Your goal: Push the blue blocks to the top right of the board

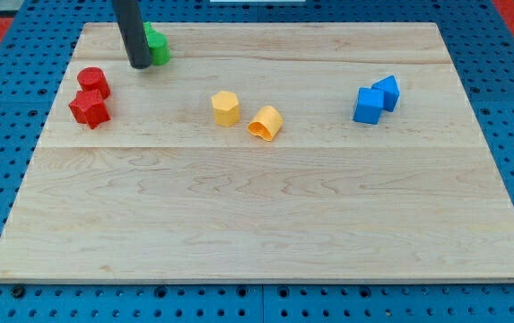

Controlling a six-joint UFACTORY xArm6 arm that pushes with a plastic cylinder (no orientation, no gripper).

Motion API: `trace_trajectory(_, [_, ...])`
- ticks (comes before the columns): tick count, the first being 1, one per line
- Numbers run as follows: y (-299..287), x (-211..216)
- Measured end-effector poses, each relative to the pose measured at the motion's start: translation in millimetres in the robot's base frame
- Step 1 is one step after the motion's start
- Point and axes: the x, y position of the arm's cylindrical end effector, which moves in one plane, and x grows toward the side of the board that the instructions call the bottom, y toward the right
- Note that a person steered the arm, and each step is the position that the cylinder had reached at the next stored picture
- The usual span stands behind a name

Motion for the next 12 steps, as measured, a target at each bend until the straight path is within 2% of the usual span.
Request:
trace_trajectory(2, [149.9, 57.4])
trace_trajectory(3, [183.7, 80.3])
trace_trajectory(4, [249.9, 109.2])
trace_trajectory(5, [303.6, 104.9])
trace_trajectory(7, [353.7, 43.3])
trace_trajectory(8, [366.2, 21.3])
trace_trajectory(9, [358.0, -20.6])
trace_trajectory(10, [367.4, -3.9])
trace_trajectory(11, [389.3, 48.1])
trace_trajectory(12, [359.0, 57.7])
